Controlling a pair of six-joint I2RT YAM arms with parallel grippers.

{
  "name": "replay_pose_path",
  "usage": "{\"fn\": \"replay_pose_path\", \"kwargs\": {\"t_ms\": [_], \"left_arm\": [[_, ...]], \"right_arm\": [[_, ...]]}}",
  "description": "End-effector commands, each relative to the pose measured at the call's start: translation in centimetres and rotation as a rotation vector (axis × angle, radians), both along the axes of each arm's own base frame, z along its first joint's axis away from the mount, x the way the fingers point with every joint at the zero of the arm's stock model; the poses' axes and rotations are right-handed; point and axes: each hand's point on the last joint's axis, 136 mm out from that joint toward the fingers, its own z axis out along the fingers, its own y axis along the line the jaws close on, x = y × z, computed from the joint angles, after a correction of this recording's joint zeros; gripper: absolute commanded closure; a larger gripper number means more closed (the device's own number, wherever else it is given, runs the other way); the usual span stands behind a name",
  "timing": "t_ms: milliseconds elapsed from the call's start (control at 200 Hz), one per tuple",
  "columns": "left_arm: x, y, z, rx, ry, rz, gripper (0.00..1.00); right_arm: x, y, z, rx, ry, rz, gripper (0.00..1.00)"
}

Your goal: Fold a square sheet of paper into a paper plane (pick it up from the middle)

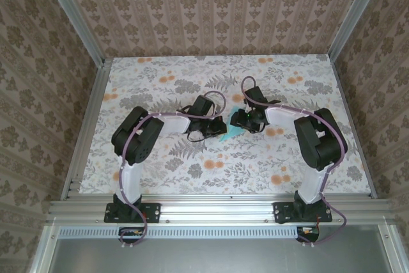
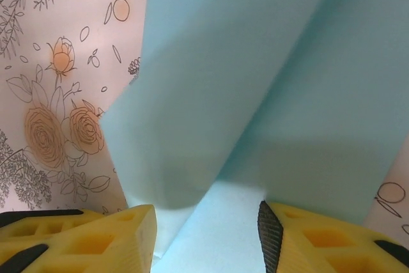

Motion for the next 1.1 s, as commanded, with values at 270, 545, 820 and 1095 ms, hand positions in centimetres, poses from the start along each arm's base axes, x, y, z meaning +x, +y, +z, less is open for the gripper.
{"fn": "replay_pose_path", "kwargs": {"t_ms": [270,545,820,1095], "left_arm": [[0.0,0.4,-1.2,0.012,0.058,0.014,1.0],[0.7,-0.1,0.5,-0.031,0.015,-0.01,0.95],[0.9,0.2,1.6,-0.052,-0.036,-0.027,0.81],[0.3,1.2,2.6,-0.042,-0.124,-0.068,0.7]], "right_arm": [[-1.8,-2.3,-3.1,-0.184,0.133,-0.013,0.48],[-2.9,-4.0,-5.0,-0.283,0.21,-0.068,0.46],[-4.4,-5.3,-6.4,-0.343,0.295,-0.145,0.45],[-5.3,-5.6,-7.7,-0.354,0.363,-0.201,0.45]]}}
